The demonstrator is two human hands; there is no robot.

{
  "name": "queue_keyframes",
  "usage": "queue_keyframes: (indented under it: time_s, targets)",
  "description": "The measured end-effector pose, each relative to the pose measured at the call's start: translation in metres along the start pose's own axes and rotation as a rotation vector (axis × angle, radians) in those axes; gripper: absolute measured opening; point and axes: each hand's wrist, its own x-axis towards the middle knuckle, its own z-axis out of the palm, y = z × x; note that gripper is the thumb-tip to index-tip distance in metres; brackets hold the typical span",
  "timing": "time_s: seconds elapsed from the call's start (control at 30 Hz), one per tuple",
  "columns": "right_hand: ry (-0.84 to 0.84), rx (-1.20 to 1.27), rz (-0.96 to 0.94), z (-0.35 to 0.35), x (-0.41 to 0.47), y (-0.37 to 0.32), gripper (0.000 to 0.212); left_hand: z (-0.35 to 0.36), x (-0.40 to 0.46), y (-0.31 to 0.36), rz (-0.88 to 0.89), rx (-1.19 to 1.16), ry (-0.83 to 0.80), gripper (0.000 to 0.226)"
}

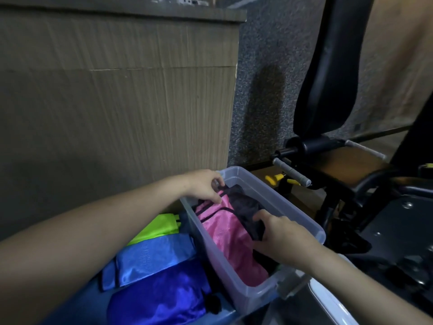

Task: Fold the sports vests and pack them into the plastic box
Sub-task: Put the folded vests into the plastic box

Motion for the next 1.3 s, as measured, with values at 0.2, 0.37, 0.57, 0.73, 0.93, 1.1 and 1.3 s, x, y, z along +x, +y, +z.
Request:
queue_keyframes:
  time_s: [0.2,0.37,0.57,0.73,0.93,1.1,1.3]
  targets:
    - [-0.027,0.227,-0.079,-0.020,-0.012,-0.012,0.043,-0.013,-0.033,-0.002,0.086,-0.157,0.111,0.038]
    - [0.060,0.319,-0.207,-0.032,-0.025,-0.054,0.024,-0.024,-0.082,-0.018,0.122,-0.334,0.192,0.028]
    - [0.062,0.357,-0.295,-0.017,-0.035,-0.118,0.017,-0.028,-0.156,-0.066,0.062,-0.510,0.195,0.014]
    - [0.050,0.311,-0.343,0.010,-0.024,-0.166,0.011,-0.017,-0.217,-0.130,-0.097,-0.568,0.202,0.004]
    - [-0.032,0.249,-0.299,0.056,0.005,-0.198,0.014,0.020,-0.265,-0.196,-0.291,-0.582,0.244,0.013]
    - [-0.134,0.187,-0.249,0.101,0.021,-0.190,0.018,0.079,-0.274,-0.219,-0.385,-0.652,0.238,0.003]
    - [-0.134,-0.011,-0.215,0.148,0.018,-0.159,0.046,0.166,-0.266,-0.193,-0.406,-0.528,0.195,0.032]
